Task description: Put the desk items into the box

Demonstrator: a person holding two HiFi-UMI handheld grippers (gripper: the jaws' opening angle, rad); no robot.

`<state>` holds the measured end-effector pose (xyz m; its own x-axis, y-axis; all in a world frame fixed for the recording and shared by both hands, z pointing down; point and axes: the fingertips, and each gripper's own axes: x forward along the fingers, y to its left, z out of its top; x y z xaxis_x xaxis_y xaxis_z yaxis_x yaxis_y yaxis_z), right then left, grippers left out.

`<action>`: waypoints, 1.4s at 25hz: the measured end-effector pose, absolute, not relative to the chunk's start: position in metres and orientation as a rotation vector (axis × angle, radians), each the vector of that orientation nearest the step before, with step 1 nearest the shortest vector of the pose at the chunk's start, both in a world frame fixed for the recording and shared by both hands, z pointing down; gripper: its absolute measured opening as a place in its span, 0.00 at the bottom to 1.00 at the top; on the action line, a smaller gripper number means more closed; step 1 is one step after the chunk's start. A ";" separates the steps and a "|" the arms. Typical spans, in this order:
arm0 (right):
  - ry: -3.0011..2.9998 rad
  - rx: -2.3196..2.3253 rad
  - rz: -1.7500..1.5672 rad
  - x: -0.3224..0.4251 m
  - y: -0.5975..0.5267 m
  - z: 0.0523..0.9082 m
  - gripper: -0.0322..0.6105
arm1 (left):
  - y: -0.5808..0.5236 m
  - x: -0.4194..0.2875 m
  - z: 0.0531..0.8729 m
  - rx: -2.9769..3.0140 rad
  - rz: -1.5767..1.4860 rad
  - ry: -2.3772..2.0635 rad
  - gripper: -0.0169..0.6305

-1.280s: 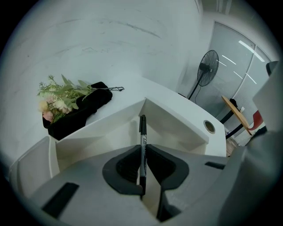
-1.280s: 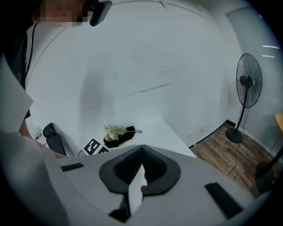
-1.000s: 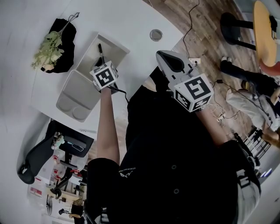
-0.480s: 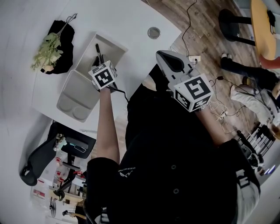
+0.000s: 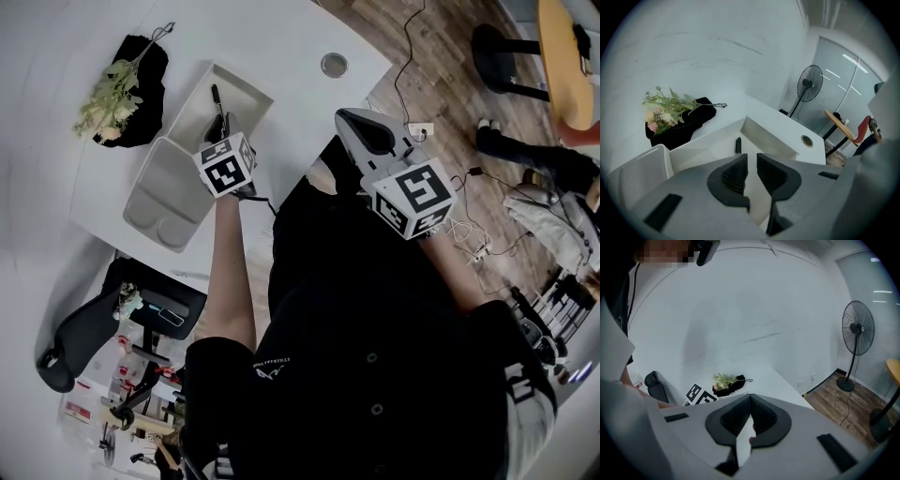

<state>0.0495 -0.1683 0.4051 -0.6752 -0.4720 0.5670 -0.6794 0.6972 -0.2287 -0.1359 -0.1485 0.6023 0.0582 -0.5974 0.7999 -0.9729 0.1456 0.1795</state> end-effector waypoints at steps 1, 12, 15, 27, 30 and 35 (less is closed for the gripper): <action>-2.437 0.882 0.589 0.048 -0.165 0.405 0.05 | -0.146 -0.136 0.597 1.562 0.593 -1.646 0.11; -2.477 0.849 0.563 0.037 -0.127 0.398 0.05 | -0.115 -0.115 0.521 1.837 0.402 -1.687 0.04; -2.485 0.836 0.554 0.034 -0.116 0.397 0.05 | -0.108 -0.106 0.502 1.918 0.358 -1.667 0.04; -2.544 0.753 0.530 0.010 -0.078 0.388 0.05 | -0.068 -0.088 0.432 2.071 0.223 -1.720 0.04; -2.556 0.737 0.525 0.005 -0.067 0.387 0.05 | -0.052 -0.087 0.418 2.097 0.183 -1.746 0.04; -2.579 0.708 0.510 -0.004 -0.050 0.385 0.05 | -0.027 -0.088 0.410 2.093 0.167 -1.769 0.04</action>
